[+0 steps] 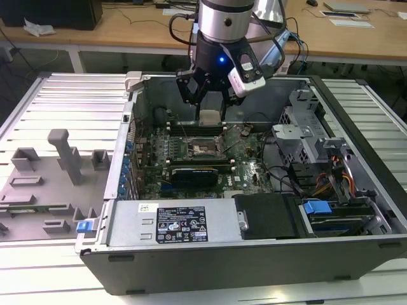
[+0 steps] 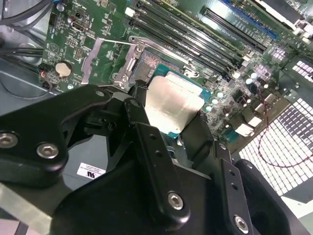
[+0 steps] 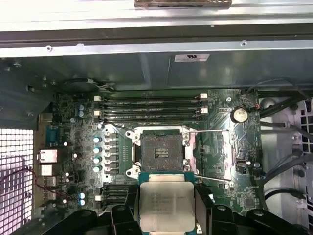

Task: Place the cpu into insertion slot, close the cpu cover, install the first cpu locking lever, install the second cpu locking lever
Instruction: 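Place the cpu into insertion slot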

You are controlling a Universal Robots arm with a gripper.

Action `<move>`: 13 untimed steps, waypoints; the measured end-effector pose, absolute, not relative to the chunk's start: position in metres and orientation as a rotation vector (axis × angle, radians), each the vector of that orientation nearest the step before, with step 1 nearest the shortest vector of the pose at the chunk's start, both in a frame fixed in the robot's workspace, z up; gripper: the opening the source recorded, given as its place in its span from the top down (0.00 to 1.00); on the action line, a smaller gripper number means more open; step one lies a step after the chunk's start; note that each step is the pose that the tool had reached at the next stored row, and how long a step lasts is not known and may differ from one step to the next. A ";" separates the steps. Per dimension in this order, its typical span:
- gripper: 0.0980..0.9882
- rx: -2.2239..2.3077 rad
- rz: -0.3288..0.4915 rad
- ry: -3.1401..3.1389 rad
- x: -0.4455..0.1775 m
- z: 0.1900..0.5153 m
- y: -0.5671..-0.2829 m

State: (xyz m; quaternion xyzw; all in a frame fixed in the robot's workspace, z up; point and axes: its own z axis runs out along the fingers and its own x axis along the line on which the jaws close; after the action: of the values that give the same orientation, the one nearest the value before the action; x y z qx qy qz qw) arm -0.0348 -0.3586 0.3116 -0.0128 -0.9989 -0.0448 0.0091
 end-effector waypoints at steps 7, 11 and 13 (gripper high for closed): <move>0.50 -0.242 -0.140 -3.117 -0.035 0.309 -0.359; 0.50 -0.340 -0.140 -3.110 -0.035 0.309 -0.359; 0.50 -0.390 -0.141 -3.106 -0.035 0.308 -0.359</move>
State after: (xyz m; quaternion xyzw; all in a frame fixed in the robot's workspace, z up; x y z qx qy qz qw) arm -0.0348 -0.3586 0.3084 -0.1243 -0.9912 -0.0450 0.0040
